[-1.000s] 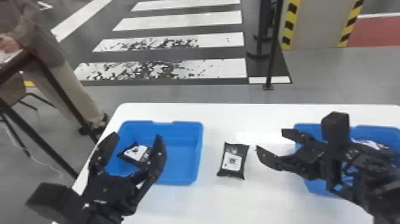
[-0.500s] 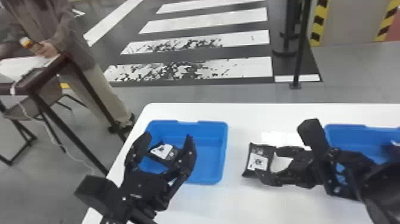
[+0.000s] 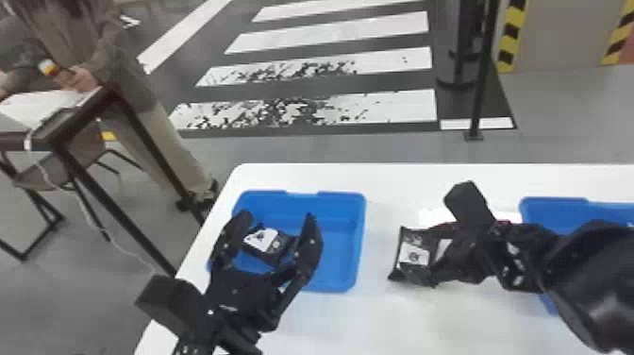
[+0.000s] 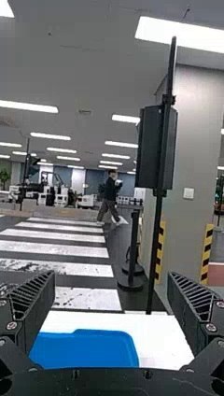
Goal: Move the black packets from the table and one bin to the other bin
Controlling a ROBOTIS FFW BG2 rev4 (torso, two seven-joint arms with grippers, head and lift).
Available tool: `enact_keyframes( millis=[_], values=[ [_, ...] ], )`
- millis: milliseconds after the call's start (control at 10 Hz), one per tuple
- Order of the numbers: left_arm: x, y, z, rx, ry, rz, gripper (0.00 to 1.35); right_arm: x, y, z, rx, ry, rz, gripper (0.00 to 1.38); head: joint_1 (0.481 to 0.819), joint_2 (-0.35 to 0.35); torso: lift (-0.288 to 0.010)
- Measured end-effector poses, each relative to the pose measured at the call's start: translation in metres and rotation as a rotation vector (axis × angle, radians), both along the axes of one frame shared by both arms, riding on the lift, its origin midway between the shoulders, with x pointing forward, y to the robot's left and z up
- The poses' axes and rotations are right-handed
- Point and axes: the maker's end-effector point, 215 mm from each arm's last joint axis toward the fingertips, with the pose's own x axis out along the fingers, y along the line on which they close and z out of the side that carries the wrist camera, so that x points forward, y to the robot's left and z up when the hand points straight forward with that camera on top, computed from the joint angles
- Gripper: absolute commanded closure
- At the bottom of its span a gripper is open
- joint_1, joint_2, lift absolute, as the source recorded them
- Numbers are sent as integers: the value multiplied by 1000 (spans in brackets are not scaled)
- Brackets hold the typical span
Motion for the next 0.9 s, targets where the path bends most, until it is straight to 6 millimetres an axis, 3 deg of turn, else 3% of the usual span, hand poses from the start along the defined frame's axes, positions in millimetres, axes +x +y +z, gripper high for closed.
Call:
enact_keyframes(
  millis=[200,300,400,900],
  values=[
    [3,-5,-1,-13,-7,-8,144,-4,-4,-23,-2,51,-11,147,695,271,-110],
    [4,-5,-3,-18,-5,-8,144,-8,-5,-32,-11,70,-12,217,695,270,-110],
    [4,-5,-3,-20,-6,-8,144,-10,-8,-40,-24,89,-19,708,695,268,-110],
    [-4,4,-6,-23,-6,8,144,-31,3,-42,-89,129,-15,768,695,300,-110]
  ],
)
